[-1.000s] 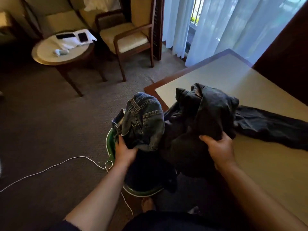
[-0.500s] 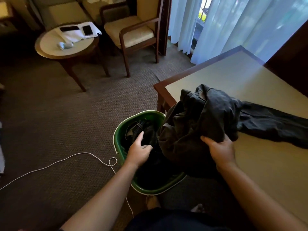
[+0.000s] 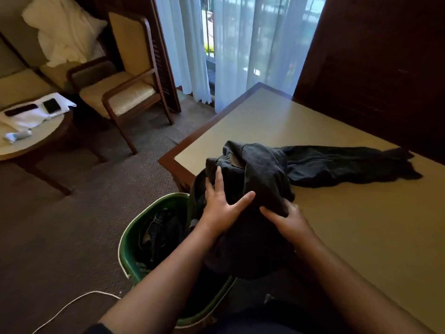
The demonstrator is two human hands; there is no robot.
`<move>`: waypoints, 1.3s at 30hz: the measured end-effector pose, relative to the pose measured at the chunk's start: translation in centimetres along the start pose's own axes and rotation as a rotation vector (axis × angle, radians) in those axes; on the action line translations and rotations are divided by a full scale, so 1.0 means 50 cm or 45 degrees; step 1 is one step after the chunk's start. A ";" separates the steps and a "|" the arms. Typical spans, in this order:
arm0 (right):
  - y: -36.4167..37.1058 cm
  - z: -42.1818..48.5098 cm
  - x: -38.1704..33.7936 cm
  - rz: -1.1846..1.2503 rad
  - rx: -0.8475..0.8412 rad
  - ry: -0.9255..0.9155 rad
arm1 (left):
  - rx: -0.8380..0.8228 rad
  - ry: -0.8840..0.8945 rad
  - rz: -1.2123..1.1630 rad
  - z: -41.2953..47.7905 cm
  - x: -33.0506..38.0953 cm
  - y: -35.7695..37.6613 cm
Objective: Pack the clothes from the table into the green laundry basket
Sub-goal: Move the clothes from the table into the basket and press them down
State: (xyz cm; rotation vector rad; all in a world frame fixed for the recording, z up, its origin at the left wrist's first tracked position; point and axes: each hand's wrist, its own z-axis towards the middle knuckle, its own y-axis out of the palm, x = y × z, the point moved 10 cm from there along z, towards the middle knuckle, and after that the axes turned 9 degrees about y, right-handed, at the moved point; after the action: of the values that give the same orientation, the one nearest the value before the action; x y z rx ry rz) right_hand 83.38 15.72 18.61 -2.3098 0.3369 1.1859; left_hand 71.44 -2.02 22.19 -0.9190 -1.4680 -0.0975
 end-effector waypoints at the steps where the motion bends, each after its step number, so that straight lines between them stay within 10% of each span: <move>1: -0.024 0.016 0.008 -0.095 -0.008 0.029 | -0.059 -0.052 0.034 0.019 0.008 0.027; 9: -0.165 0.094 -0.056 -0.173 -0.179 -0.041 | -0.012 -0.128 0.311 0.115 0.046 0.111; 24: -0.525 0.355 -0.012 -0.845 0.355 -0.092 | 0.027 0.577 1.148 0.238 0.379 0.317; 30: -0.548 0.456 0.019 -1.111 0.256 -0.027 | -0.336 0.445 1.201 0.280 0.267 0.439; 35: -0.556 0.506 0.059 -1.191 0.234 0.039 | 0.032 0.492 1.307 0.257 0.272 0.387; 39: -0.536 0.492 0.073 -1.047 0.331 0.026 | 0.195 0.053 1.137 0.228 0.221 0.328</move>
State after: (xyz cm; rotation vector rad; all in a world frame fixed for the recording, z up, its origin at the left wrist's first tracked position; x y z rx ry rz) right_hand 80.48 51.66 12.66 -1.9109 -0.4060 0.6495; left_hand 73.59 20.72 22.32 -1.3508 -0.9021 0.6385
